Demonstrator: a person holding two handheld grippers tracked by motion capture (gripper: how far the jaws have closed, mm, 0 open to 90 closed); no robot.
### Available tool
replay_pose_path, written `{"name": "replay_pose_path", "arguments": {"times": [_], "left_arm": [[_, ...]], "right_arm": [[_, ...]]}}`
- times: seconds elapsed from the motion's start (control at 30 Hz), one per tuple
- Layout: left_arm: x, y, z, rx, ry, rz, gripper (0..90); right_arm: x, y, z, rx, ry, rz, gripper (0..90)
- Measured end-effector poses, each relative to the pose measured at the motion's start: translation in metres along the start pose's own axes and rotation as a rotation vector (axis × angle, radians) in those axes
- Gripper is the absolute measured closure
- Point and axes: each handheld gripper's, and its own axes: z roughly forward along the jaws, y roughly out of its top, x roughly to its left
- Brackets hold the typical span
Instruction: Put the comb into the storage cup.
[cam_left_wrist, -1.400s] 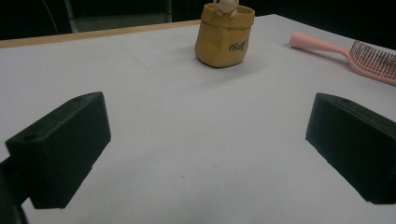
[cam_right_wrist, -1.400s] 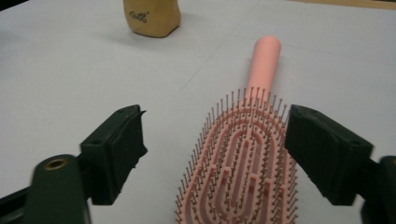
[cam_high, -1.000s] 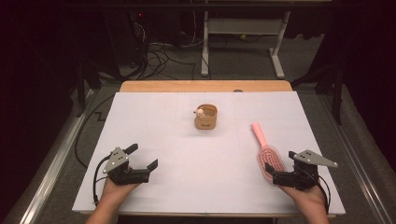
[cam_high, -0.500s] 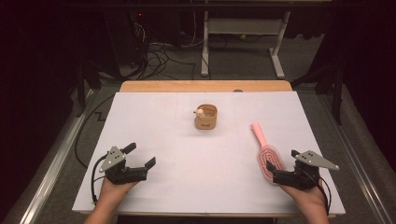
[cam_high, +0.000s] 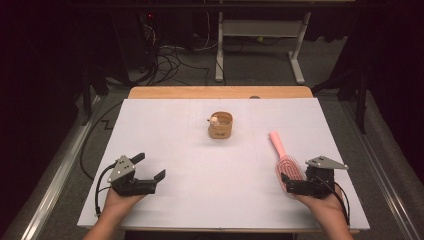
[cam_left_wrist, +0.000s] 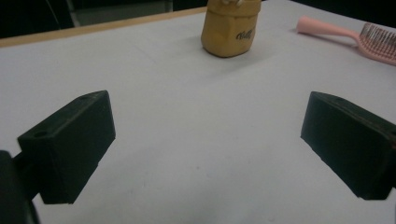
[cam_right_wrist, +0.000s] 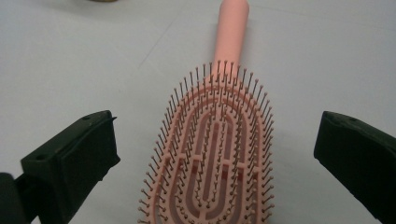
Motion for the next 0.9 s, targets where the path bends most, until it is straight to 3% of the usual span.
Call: {"name": "replay_pose_path", "arguments": {"times": [0.17, 0.37, 0.57, 0.9], "left_arm": [[-0.004, 0.000, 0.001, -0.014, -0.028, 0.007, 3.7], [-0.010, -0.002, 0.003, -0.036, -0.053, 0.004, 3.4], [-0.013, -0.004, 0.005, -0.032, -0.062, 0.009, 3.4], [-0.016, -0.006, 0.007, -0.021, -0.059, 0.025, 3.4]], "right_arm": [[0.003, 0.004, 0.003, 0.056, -0.017, -0.019, 0.0], [-0.002, 0.004, 0.007, 0.137, 0.000, -0.005, 0.1], [-0.005, 0.001, 0.008, 0.183, 0.033, 0.029, 0.0], [-0.004, 0.001, 0.010, 0.298, 0.055, -0.019, 0.1]]}}
